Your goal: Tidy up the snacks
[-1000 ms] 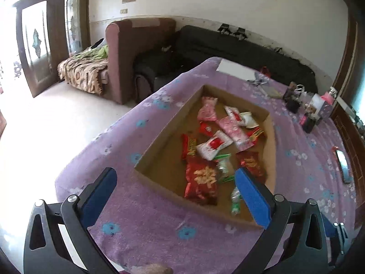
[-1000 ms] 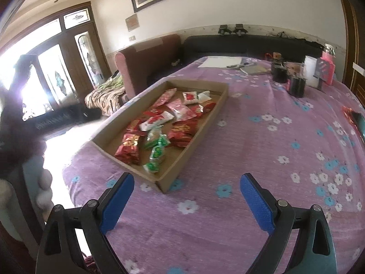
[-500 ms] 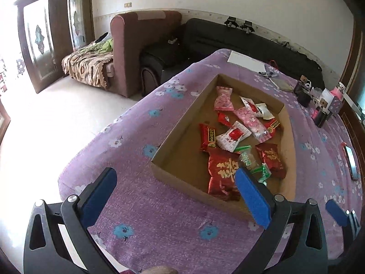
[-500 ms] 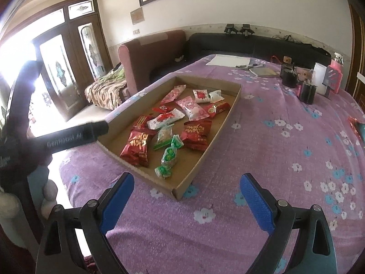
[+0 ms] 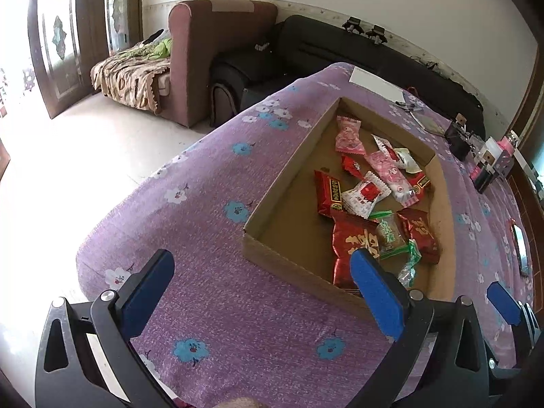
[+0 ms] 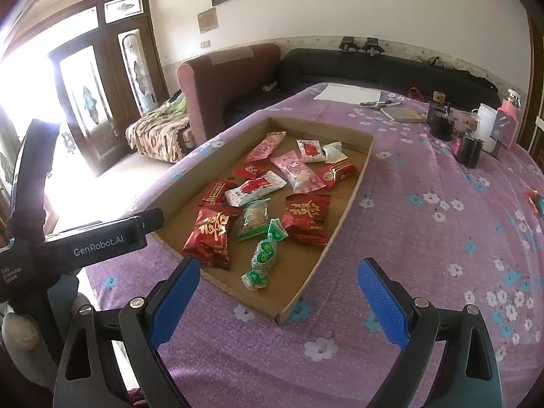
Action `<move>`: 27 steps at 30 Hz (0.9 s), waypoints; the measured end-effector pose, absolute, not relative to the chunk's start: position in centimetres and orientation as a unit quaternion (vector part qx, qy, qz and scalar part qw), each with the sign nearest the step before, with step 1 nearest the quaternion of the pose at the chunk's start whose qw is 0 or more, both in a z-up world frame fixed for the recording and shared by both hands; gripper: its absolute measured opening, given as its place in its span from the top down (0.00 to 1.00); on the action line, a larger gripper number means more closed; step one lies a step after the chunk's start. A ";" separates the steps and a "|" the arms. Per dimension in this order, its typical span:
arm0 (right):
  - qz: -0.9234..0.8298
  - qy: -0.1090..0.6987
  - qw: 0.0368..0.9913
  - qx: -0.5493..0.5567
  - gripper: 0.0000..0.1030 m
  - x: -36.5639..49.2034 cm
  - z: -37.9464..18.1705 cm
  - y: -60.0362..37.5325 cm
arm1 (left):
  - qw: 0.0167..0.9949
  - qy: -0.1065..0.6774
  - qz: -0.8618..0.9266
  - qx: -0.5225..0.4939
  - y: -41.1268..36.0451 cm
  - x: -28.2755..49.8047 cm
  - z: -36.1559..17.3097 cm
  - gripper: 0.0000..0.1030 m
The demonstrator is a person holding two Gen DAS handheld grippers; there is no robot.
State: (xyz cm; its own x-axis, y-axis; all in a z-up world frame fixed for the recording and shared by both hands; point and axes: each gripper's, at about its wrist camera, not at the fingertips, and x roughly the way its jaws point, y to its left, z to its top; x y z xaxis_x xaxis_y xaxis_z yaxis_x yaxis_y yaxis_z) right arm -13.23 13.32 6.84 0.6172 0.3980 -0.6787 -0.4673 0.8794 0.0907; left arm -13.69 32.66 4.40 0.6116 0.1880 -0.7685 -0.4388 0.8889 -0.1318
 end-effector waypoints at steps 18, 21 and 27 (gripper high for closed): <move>0.244 0.372 0.895 -0.040 0.08 -12.8 6.4 13.2 | 0.881 0.411 0.176 -0.157 32.5 -13.5 4.0 0.00; 0.245 0.371 0.895 -0.039 0.08 -12.9 6.4 13.0 | 0.880 0.411 0.178 -0.156 32.4 -13.4 4.1 0.00; 0.251 0.371 0.893 -0.036 0.08 -13.2 6.4 12.8 | 0.880 0.411 0.179 -0.156 32.0 -13.7 4.3 0.00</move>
State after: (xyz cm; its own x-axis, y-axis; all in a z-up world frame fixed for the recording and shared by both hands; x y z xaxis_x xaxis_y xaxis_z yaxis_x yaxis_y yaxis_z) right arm -13.24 12.80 6.41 0.5991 0.4209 -0.6811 -0.4749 0.8717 0.1210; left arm -13.68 31.99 4.32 0.5980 0.1871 -0.7794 -0.4434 0.8872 -0.1273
